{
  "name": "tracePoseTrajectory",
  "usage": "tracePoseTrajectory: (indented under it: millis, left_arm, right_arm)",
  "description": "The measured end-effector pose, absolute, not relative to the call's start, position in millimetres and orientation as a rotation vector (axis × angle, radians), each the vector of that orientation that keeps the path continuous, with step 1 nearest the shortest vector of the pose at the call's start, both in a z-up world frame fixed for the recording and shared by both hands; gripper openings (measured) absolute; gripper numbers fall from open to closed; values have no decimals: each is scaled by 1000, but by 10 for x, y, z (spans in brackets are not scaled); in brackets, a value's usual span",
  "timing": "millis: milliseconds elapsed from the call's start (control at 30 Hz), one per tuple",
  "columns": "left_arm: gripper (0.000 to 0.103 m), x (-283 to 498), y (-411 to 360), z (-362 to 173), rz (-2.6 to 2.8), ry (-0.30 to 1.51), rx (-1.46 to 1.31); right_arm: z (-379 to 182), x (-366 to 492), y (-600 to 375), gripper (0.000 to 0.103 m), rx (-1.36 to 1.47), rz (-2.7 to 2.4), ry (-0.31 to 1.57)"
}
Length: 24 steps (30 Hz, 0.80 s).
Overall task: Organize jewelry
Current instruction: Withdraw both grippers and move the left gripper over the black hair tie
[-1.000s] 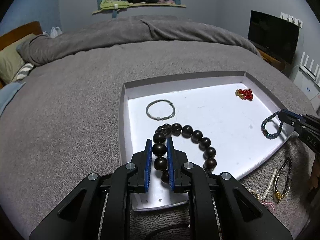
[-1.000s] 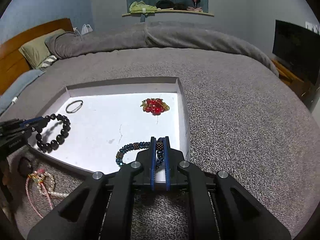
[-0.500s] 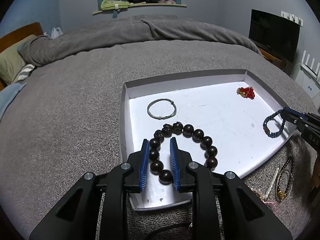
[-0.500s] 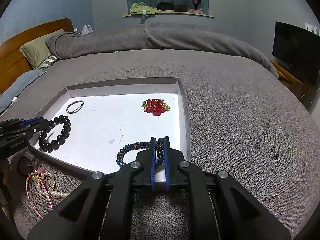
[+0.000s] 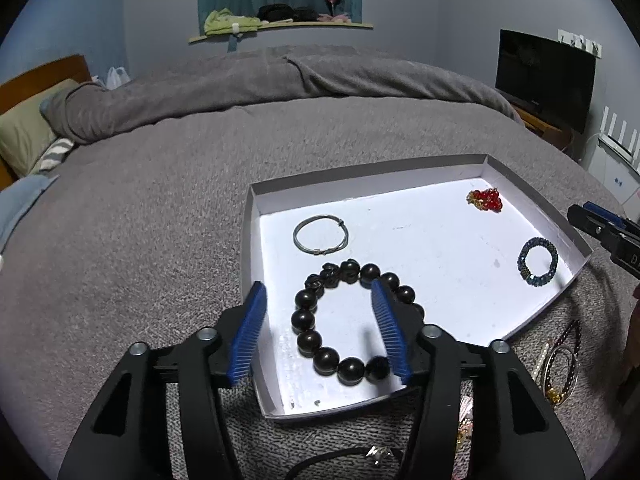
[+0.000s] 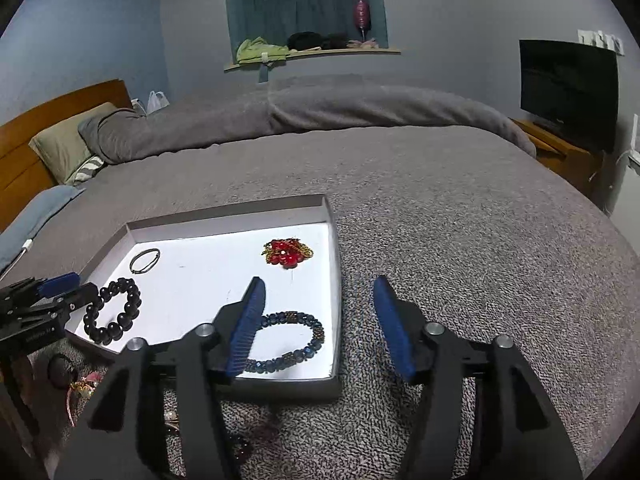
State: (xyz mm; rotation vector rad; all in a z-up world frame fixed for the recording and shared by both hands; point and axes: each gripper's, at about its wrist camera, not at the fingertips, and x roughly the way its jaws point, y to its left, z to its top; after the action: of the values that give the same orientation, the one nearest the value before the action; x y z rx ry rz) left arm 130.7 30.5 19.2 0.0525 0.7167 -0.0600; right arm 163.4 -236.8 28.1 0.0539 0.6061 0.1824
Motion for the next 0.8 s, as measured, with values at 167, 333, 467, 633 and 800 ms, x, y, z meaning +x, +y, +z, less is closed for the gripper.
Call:
tracePoseTrajectory:
  millis: [167,333,467,633,800]
  left_arm:
    - [74,1279,260,217,-63,692,57]
    - [86,1261,230,222,-42,671,67]
    - [91,1248,235,237,-21,648,69]
    - [92,1243,226,240,-15,643,70]
    - [92,1218,226,253,-15,635,68]
  right_arm:
    - [282,1633,-2384,84,66,181,605]
    - [305,1606,-2384,97,67,179,582]
    - [291,1608,-2404,97,69,172,581]
    - [282,1612,-2411,97,69,163,577]
    - [279,1588,-2427,98,69,156,571]
